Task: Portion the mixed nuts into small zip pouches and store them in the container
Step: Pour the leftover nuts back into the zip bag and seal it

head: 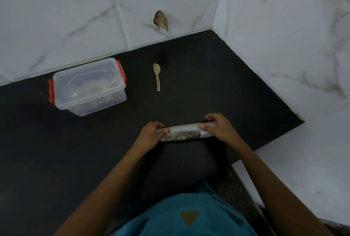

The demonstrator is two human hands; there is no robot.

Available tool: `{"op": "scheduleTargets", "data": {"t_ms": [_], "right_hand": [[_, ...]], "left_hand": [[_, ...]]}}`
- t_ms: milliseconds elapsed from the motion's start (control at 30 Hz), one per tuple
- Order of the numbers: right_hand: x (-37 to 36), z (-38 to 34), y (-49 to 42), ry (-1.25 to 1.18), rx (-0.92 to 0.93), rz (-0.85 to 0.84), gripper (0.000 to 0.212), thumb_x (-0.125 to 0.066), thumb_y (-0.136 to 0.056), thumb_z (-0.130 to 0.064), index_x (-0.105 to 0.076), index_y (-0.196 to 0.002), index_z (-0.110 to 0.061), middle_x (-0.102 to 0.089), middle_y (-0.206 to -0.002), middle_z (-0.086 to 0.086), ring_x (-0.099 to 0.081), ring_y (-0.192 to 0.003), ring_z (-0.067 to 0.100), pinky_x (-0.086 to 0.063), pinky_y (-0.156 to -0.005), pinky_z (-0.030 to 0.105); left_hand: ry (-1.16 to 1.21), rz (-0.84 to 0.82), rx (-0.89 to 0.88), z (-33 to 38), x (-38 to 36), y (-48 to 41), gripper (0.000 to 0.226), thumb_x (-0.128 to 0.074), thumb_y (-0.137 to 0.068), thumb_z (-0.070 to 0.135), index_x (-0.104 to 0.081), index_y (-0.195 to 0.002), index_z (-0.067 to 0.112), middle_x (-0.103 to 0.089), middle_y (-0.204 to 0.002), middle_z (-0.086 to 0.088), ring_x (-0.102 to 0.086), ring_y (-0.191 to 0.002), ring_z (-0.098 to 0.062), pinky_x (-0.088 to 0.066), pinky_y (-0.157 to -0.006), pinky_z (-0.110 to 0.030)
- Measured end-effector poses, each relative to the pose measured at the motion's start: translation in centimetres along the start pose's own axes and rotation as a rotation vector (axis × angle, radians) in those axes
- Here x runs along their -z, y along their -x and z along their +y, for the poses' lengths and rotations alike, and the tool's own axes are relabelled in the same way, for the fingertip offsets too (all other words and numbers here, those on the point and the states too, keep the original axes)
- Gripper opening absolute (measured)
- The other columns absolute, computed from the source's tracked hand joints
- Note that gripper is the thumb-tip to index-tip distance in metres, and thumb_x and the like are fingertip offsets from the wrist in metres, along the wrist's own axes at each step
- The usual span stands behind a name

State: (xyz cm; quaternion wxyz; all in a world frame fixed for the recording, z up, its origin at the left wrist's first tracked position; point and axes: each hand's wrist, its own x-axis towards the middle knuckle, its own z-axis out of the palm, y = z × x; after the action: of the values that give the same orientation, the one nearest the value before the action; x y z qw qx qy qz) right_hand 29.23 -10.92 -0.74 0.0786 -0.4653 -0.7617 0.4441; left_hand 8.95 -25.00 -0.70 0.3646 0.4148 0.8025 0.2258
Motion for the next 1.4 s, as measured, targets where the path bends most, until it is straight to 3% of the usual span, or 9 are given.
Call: {"op": "scheduleTargets", "data": {"t_ms": [200,367,433,567,733,967,1067,1200,1400], "right_hand": [[0.0,0.2,-0.5,0.16,-0.139,-0.063,0.048,-0.072,-0.074,-0.043,-0.061,-0.112,-0.015,-0.052,-0.117,0.006,-0.047,-0.113,0.022,-0.044,-0.094,0.036],[0.1,-0.4,-0.2,0.137,-0.112,-0.033,0.04,-0.073,-0.075,-0.037,-0.062,-0.106,-0.014,-0.053,-0.11,0.004,-0.051,-0.097,0.014,-0.044,-0.081,0.028],[0.3,-0.5,-0.3,0.085,-0.125,-0.04,0.038,-0.073,-0.075,-0.037,-0.062,-0.103,-0.015,-0.055,-0.108,0.003,-0.053,-0.095,0.014,-0.046,-0.078,0.027],[1.2,-1.0,-1.1,-0.049,-0.141,-0.015,0.031,-0.072,-0.077,-0.033,-0.061,-0.098,-0.013,-0.058,-0.095,0.0,-0.053,-0.077,0.005,-0.041,-0.057,0.014],[1.9,-1.7,-3.4,-0.206,-0.138,0.082,0.031,-0.067,-0.082,-0.033,-0.065,-0.098,-0.006,-0.064,-0.092,0.005,-0.058,-0.076,0.01,-0.045,-0.061,0.018],[3.3,-3.4,-7.6,-0.388,-0.142,0.086,0.021,-0.048,-0.095,-0.03,-0.058,-0.1,-0.013,-0.059,-0.091,0.0,-0.055,-0.077,0.007,-0.042,-0.065,0.019],[3.5,-4.1,-10.0,-0.402,-0.109,0.13,0.018,-0.05,-0.094,-0.022,-0.06,-0.105,-0.012,-0.06,-0.094,-0.001,-0.055,-0.078,0.004,-0.044,-0.067,0.015],[3.5,-4.8,-13.4,-0.378,-0.103,0.19,0.02,-0.054,-0.092,-0.019,-0.065,-0.105,-0.009,-0.064,-0.093,0.001,-0.056,-0.074,0.002,-0.043,-0.061,0.012],[2.9,-5.5,-17.4,-0.347,-0.144,0.229,0.018,-0.058,-0.089,-0.022,-0.068,-0.096,-0.009,-0.061,-0.072,-0.008,-0.057,-0.063,0.001,-0.043,-0.05,0.011]], "left_hand": [[-0.059,-0.027,0.157,-0.9,-0.3,-0.7,0.05,-0.062,-0.082,0.047,-0.059,-0.115,0.009,-0.055,-0.116,-0.013,-0.058,-0.098,-0.023,-0.049,-0.084,-0.032],[0.02,-0.037,0.164,-0.4,0.1,-0.3,0.038,-0.066,-0.081,0.04,-0.052,-0.105,0.014,-0.053,-0.104,-0.005,-0.054,-0.084,-0.013,-0.041,-0.064,-0.021],[0.15,-0.044,0.184,0.1,0.5,-0.3,0.033,-0.066,-0.083,0.034,-0.047,-0.102,0.015,-0.051,-0.099,-0.002,-0.051,-0.077,-0.008,-0.039,-0.06,-0.019],[0.526,-0.073,0.254,1.9,2.4,-1.4,0.035,-0.065,-0.084,0.024,-0.045,-0.111,0.015,-0.051,-0.101,-0.001,-0.055,-0.089,-0.015,-0.052,-0.069,-0.025],[0.891,-0.096,0.304,4.6,4.6,-5.0,0.038,-0.062,-0.086,0.018,-0.044,-0.119,0.01,-0.056,-0.112,-0.013,-0.062,-0.091,-0.02,-0.059,-0.065,-0.028],[0.927,0.01,0.263,7.2,7.0,-13.0,0.054,-0.065,-0.085,0.02,-0.039,-0.13,0.004,-0.057,-0.11,-0.011,-0.061,-0.091,-0.018,-0.058,-0.064,-0.026],[0.883,0.095,0.23,8.3,7.7,-17.1,0.05,-0.065,-0.085,0.019,-0.043,-0.127,0.002,-0.054,-0.119,-0.015,-0.057,-0.097,-0.019,-0.054,-0.063,-0.024],[0.846,0.157,0.221,9.8,8.5,-22.1,0.041,-0.066,-0.085,0.02,-0.049,-0.117,0.001,-0.056,-0.116,-0.016,-0.056,-0.099,-0.02,-0.052,-0.078,-0.028],[0.741,0.248,0.233,11.0,8.6,-27.6,0.049,-0.066,-0.084,0.021,-0.052,-0.12,-0.008,-0.057,-0.119,-0.021,-0.059,-0.099,-0.025,-0.05,-0.081,-0.027]]}}
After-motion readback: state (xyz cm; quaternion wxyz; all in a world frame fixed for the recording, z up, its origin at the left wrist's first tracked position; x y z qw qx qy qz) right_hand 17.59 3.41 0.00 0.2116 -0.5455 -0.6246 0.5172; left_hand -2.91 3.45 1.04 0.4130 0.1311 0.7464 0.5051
